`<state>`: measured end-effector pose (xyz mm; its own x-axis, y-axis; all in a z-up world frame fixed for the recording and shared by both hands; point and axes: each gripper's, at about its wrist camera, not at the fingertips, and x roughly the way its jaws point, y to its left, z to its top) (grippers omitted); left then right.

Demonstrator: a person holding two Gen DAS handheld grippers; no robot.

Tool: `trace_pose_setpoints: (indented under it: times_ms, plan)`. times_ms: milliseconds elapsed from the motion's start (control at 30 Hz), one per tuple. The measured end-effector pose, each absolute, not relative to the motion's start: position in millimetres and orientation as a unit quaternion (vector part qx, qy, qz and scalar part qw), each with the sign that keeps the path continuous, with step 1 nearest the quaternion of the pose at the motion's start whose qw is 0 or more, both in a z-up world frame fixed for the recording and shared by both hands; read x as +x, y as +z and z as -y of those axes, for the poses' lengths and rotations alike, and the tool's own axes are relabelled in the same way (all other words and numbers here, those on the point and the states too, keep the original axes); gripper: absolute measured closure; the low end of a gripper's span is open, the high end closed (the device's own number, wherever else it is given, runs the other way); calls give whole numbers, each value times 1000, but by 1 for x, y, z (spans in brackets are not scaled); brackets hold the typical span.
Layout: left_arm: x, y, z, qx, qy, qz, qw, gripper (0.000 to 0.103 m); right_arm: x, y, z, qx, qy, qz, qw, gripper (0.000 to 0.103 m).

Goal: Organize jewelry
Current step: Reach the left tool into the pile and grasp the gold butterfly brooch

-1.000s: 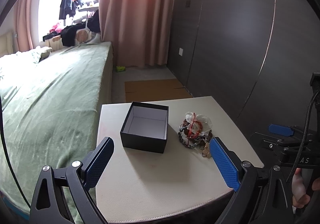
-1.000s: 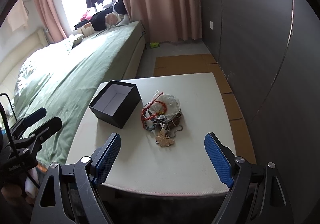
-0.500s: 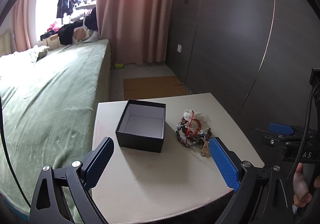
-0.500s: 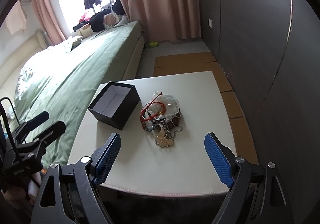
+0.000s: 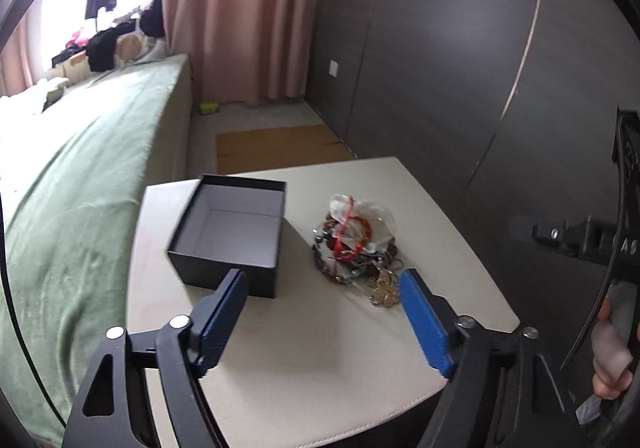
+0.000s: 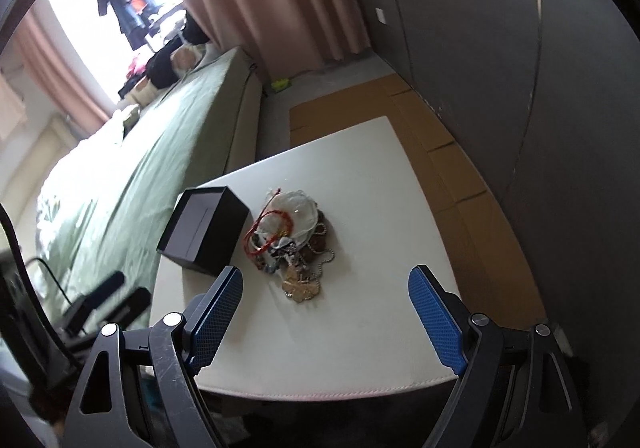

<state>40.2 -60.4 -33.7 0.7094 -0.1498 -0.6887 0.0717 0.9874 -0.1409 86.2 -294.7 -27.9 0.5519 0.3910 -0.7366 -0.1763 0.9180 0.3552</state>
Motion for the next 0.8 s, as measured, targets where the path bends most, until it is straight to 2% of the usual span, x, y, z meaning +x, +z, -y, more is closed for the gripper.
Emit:
trace_pose_setpoints:
  times_ms: [200,800]
  plan:
    - [58,-52,83,-46,-84,-399,912,38,98,-34,305,144,157,-453,866,18]
    - [110,-111,139,-4,-89,-456,886,40,133,-66,336,151,122,-494,848,18]
